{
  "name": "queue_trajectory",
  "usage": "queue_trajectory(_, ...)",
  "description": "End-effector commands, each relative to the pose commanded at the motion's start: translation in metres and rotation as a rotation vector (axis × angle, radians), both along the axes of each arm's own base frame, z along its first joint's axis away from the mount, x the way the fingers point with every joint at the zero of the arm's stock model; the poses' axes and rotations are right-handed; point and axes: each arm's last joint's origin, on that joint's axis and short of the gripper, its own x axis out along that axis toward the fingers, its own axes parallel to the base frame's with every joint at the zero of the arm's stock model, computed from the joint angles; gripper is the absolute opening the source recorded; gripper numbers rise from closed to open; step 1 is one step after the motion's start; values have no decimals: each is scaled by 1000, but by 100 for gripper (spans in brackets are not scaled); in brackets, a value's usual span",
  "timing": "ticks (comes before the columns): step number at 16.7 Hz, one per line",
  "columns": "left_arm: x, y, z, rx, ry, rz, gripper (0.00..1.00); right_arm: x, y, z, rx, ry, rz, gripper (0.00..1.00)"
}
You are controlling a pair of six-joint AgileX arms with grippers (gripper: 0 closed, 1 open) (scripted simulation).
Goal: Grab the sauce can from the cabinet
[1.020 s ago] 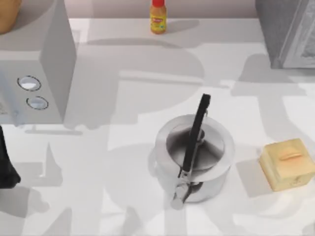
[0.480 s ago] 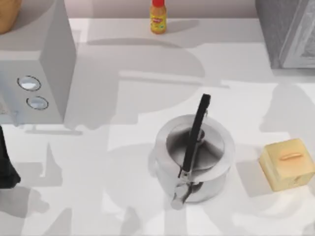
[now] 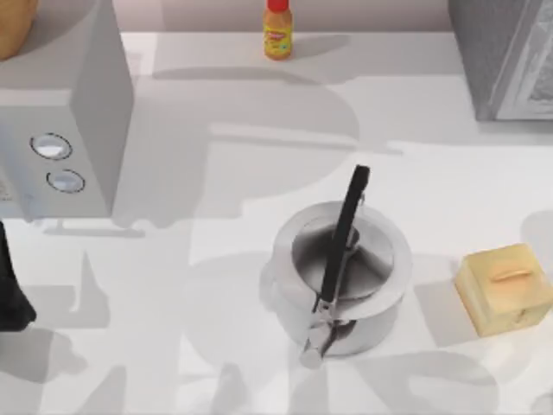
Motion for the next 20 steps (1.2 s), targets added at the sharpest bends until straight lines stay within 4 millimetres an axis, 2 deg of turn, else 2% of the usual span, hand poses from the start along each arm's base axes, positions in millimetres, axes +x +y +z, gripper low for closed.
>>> queue_trajectory(2, 0, 0, 0, 0, 0, 0, 100, 0, -4, -25, 1, -24, 2, 0)
queue_trajectory(4, 0, 0, 0, 0, 0, 0, 100, 0, -6, -39, 0, -42, 3, 0)
queue_trajectory(11, 0, 0, 0, 0, 0, 0, 100, 0, -6, -45, 2, -40, 5, 0)
queue_trajectory(15, 0, 0, 0, 0, 0, 0, 100, 4, -7, -29, -8, -48, 13, 0)
queue_trajectory(18, 0, 0, 0, 0, 0, 0, 100, 17, -8, -1, -21, -67, 28, 0)
queue_trajectory(20, 0, 0, 0, 0, 0, 0, 100, 33, -8, 22, -31, -90, 47, 0)
